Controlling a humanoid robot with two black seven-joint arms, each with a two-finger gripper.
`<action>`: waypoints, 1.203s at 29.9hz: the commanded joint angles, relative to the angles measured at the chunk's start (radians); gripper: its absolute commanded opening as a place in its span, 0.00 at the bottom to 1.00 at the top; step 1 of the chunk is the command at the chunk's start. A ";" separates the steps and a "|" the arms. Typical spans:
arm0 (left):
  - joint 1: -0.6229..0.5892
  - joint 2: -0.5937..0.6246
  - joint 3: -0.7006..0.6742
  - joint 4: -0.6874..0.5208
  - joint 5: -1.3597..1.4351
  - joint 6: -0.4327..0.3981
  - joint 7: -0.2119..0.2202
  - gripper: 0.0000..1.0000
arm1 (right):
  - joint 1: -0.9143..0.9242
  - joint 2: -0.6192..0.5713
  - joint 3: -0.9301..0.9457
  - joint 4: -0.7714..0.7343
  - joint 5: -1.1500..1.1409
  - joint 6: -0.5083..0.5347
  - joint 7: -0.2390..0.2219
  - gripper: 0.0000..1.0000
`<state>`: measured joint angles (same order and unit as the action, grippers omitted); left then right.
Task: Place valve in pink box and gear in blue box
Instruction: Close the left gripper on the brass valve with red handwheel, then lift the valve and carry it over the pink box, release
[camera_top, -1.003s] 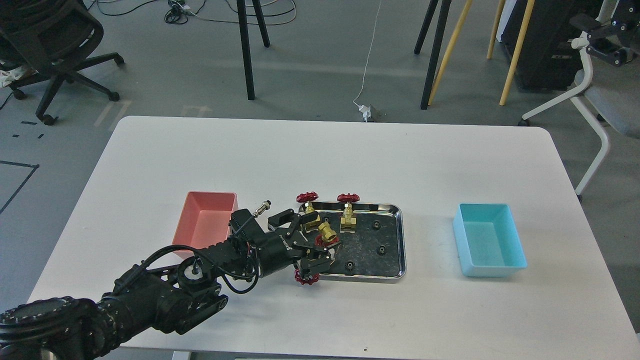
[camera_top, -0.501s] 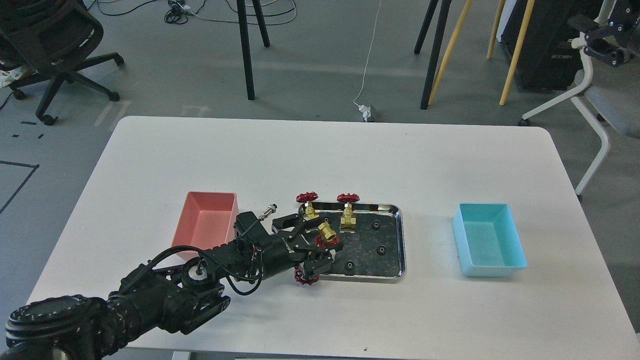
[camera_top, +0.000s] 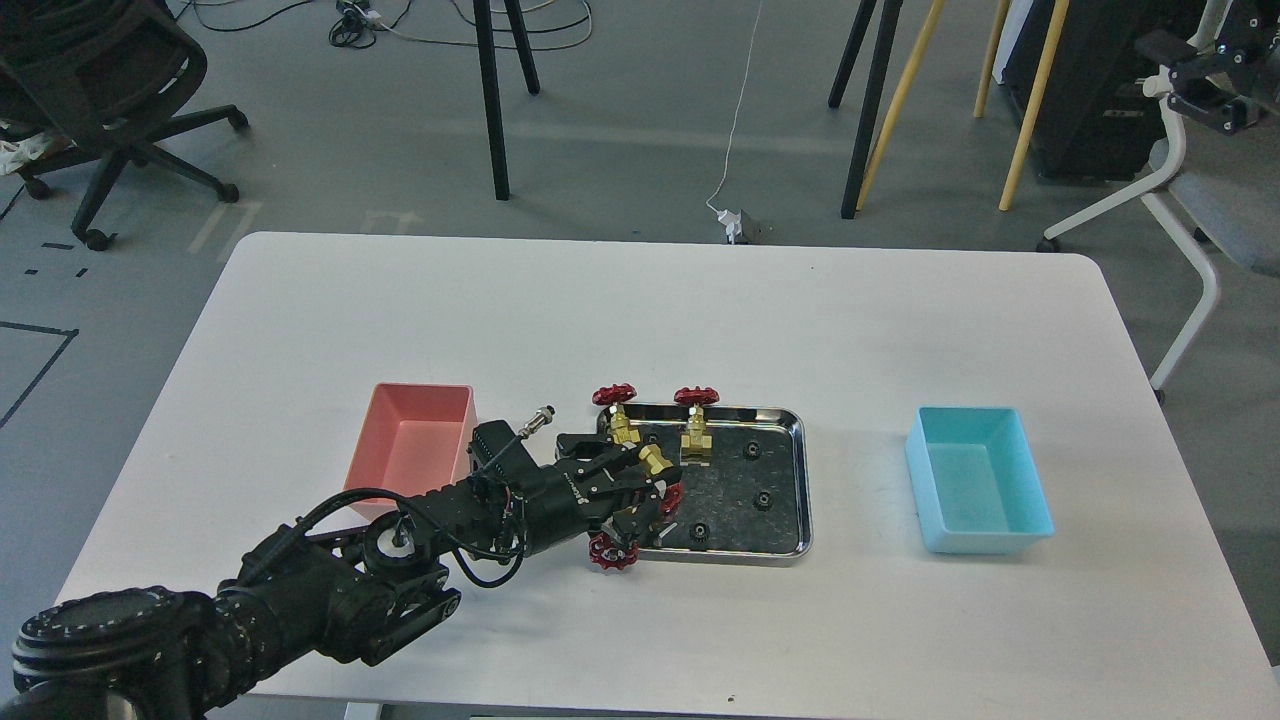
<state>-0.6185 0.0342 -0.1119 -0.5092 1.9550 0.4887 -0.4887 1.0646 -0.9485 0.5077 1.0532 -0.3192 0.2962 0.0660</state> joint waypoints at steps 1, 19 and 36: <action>-0.004 0.004 -0.005 -0.012 -0.010 0.000 0.000 0.15 | -0.002 0.004 0.000 -0.007 -0.018 0.000 0.002 0.99; -0.034 0.458 -0.012 -0.376 -0.223 0.000 0.000 0.17 | 0.090 0.126 -0.006 -0.148 -0.018 0.029 -0.005 0.99; 0.085 0.681 -0.015 -0.437 -0.228 0.000 0.000 0.19 | 0.123 0.234 -0.006 -0.234 -0.038 0.031 -0.005 0.99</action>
<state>-0.5550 0.7195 -0.1264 -0.9520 1.7303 0.4886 -0.4886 1.1840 -0.7185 0.5014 0.8205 -0.3572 0.3252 0.0613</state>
